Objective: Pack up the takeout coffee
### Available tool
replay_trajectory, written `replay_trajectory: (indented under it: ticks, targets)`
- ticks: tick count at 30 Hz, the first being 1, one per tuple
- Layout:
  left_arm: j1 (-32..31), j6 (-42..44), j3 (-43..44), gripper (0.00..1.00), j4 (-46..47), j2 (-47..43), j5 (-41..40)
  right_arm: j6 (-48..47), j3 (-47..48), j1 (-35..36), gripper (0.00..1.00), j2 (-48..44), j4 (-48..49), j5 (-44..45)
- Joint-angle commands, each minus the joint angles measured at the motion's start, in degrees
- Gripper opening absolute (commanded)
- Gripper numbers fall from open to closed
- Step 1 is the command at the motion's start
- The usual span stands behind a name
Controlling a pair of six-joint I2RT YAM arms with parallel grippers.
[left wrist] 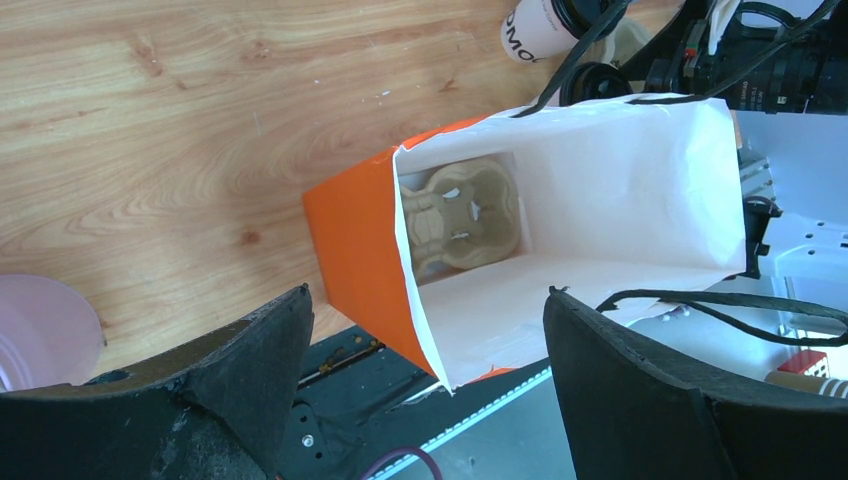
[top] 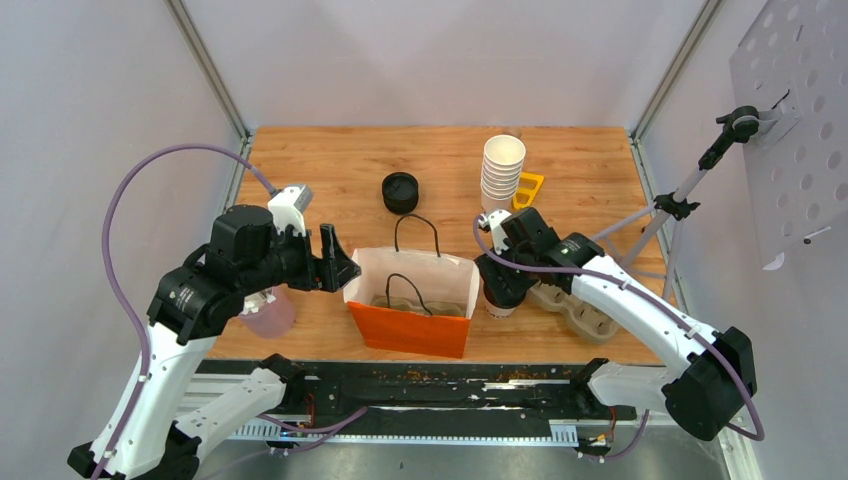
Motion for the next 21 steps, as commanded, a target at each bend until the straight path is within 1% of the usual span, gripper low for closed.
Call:
replay_trajectory:
  ticks: [1,3,8,16,21]
  targets:
    - [-0.1,-0.2,-0.6,0.92,2.2,-0.2,0.1,-0.9,1.7,-0.2,0.77,-0.9,-1.1,-1.1]
    - [-0.1,-0.2,-0.6,0.92,2.4,-0.2,0.2,-2.6,0.6,-0.2,0.81,-1.5,-0.3,-2.4]
    - [-0.1,-0.2,-0.9,0.92,2.4,-0.2,0.4,-7.8,-2.6,-0.2,0.86,-5.7,3.9,-3.1]
    - [-0.1,0.3,-1.6,0.92,3.2,-0.2,0.2,-14.0,-6.3,-0.2,0.88,-10.5,7.4,-5.2]
    - [-0.1,0.1,-2.4,0.92,6.8,-0.3,-1.2,-17.1,-7.8,-1.2,0.87,-11.1,8.4,-6.8]
